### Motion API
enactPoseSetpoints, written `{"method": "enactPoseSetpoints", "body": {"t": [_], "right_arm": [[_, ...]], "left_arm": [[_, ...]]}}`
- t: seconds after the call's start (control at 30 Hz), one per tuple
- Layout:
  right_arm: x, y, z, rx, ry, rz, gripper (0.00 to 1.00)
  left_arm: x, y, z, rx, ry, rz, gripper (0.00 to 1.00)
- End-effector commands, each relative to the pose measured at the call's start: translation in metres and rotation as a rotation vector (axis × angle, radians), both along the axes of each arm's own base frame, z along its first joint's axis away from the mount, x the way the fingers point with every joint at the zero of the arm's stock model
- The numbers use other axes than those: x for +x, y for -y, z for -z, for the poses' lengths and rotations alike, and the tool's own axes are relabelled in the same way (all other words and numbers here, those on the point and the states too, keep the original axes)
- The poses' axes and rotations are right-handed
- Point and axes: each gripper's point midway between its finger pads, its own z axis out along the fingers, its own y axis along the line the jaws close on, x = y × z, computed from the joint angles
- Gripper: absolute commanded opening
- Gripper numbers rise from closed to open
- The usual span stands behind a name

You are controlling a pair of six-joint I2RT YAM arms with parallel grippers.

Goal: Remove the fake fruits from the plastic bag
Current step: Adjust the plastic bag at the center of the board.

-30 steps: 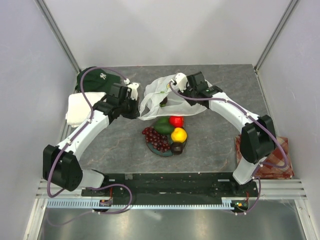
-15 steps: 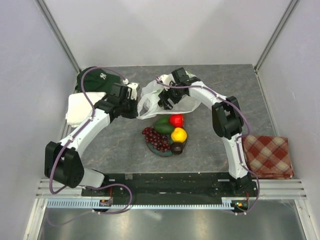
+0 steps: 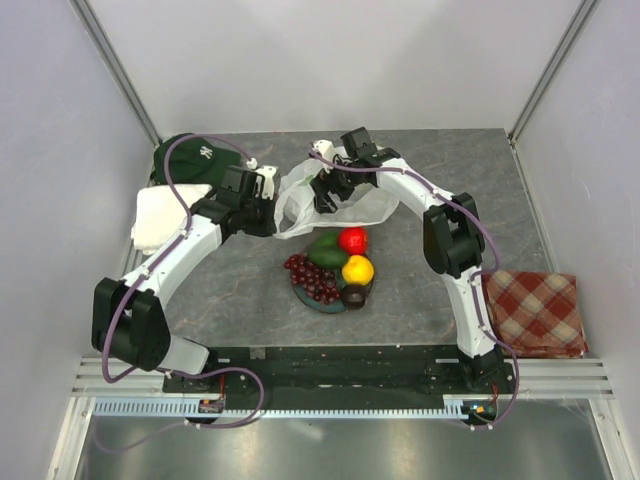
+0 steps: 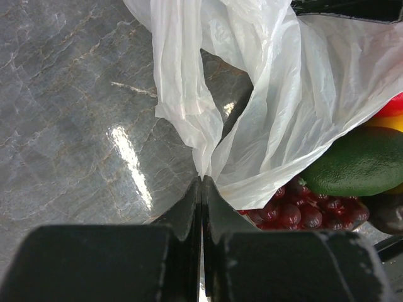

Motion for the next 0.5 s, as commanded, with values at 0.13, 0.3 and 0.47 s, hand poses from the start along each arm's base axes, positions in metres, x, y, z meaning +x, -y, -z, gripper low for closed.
{"method": "enactPoseSetpoints", "body": {"t": [0.13,0.3,0.47], "right_arm": [[0.026,-0.028,0.007,0.042,0.058,0.057,0.96],[0.034,-0.042,0.012,0.039,0.08,0.069,0.98],[0.046,-0.057,0.0,0.106,0.099,0.132,0.98]], "left_arm": [[0.009,0.002,-0.016,-0.029,0.024,-0.01,0.02],[0.009,0.001,-0.015,-0.027,0.019,-0.005,0.02],[0.007,0.002,-0.011,-0.033,0.002,-0.002,0.02]]}}
